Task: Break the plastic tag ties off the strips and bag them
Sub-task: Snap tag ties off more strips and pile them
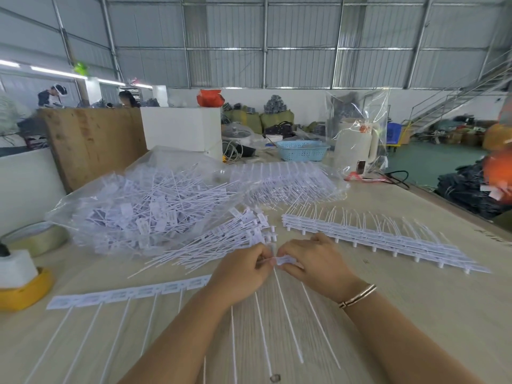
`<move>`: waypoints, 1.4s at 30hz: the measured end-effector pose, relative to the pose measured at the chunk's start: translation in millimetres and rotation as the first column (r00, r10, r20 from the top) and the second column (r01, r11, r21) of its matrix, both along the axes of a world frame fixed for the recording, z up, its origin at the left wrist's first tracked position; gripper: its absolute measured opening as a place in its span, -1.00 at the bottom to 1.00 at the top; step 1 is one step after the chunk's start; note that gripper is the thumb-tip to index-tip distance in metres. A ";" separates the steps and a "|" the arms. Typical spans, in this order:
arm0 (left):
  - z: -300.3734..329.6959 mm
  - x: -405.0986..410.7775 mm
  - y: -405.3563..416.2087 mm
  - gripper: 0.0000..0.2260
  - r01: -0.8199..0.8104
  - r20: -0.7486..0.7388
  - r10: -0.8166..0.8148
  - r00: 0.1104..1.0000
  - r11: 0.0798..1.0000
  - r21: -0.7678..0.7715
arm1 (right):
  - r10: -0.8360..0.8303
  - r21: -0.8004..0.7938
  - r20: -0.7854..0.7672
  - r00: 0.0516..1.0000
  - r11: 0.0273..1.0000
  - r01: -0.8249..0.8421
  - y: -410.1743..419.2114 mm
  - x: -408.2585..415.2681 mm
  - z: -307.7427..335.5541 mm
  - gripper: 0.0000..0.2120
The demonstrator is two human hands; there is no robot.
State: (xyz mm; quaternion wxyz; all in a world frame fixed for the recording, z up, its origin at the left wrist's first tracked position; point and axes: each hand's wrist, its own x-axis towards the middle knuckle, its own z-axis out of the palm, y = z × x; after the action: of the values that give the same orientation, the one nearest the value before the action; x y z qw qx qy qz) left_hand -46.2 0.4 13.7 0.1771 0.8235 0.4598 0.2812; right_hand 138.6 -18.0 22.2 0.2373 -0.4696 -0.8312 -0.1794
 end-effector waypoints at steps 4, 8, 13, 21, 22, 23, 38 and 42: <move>2.8 -1.4 0.4 -0.91 0.017 0.053 -0.014 0.998 0.999 -0.050 | -0.070 -0.027 0.104 0.992 0.997 0.073 -0.4 -1.8 -2.3 -0.68; 5.6 -2.8 -2.5 -0.91 0.061 0.127 -0.056 0.990 0.997 -0.038 | -0.089 -0.025 0.128 0.988 0.995 0.093 -0.6 -5.6 1.0 -0.65; 8.2 -0.3 -5.3 -0.91 0.084 0.207 -0.083 0.975 0.996 0.000 | 0.001 -0.156 -0.124 0.992 0.987 -0.020 0.1 -6.2 -1.0 -0.80; 9.6 -3.3 -8.2 -0.89 0.124 0.300 -0.122 0.946 0.992 0.011 | -0.194 -0.396 -0.628 0.754 0.913 -0.095 5.9 21.8 -6.4 -0.88; 8.9 -2.0 -8.8 -0.87 0.120 0.293 -0.119 0.949 0.993 0.013 | -0.202 -0.396 -0.585 0.785 0.916 -0.059 7.6 23.3 -8.7 -0.91; 8.4 -0.8 -9.2 -0.85 0.116 0.293 -0.115 0.949 0.993 0.014 | -0.199 -0.390 -0.570 0.797 0.919 -0.049 9.4 21.4 -10.0 -0.90; -1.8 -0.1 -4.0 -0.78 0.070 0.091 -0.071 0.993 0.997 0.014 | -0.039 -0.377 -0.547 0.836 0.903 -0.205 4.4 5.0 -6.8 -0.68; -2.5 3.6 -2.7 -0.78 0.043 0.093 -0.045 0.995 0.999 0.023 | -0.046 -0.415 -0.773 0.632 0.791 -0.449 -6.6 -13.8 -4.3 -0.74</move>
State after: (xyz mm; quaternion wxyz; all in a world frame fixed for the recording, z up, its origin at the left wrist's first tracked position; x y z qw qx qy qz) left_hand -42.5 -2.4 11.3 0.1960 0.8213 0.4298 0.3200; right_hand 124.8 -24.6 17.9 0.4248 -0.4471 -0.7199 0.3185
